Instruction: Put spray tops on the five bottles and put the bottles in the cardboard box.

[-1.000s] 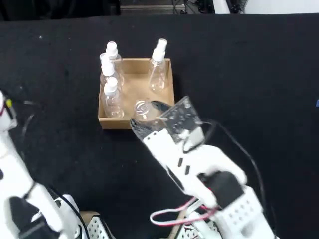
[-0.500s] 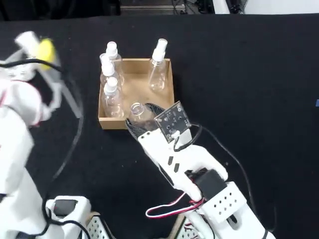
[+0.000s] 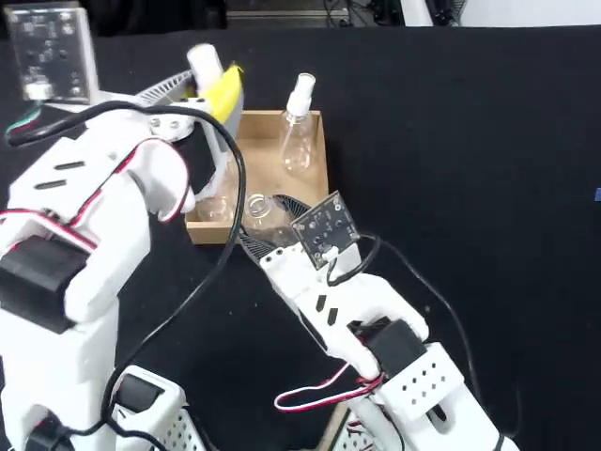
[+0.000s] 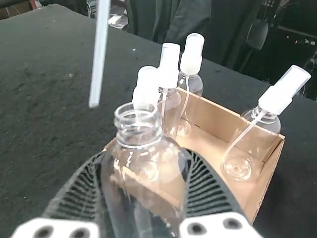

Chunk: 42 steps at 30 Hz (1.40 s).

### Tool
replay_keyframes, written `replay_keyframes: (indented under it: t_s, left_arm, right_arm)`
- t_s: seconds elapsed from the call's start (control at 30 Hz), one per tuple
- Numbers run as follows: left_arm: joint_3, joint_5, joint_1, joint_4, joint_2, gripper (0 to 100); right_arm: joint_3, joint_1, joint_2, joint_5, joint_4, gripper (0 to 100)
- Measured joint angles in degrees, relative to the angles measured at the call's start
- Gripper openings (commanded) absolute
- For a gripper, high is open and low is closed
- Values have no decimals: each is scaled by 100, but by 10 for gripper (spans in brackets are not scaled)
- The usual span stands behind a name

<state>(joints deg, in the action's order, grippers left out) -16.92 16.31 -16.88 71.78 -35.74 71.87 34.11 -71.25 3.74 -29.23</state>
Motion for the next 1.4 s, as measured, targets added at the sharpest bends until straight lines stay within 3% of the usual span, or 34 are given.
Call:
replay_keyframes:
  t_s: [0.53, 0.83, 1.3, 1.4]
  left_arm:
    - [79, 0, -44, -747, 0, 30]
    - [1055, 0, -44, -993, 0, 30]
    - [1785, 18, -105, -387, -589, 40]
    - [2356, 26, -114, -536, -862, 126]
  right_arm:
    - [0, 0, 0, -624, 273, 11]
    - [0, 0, 0, -624, 273, 11]
    - [0, 18, 0, -642, 466, 11]
    - [0, 26, 0, -642, 484, 11]
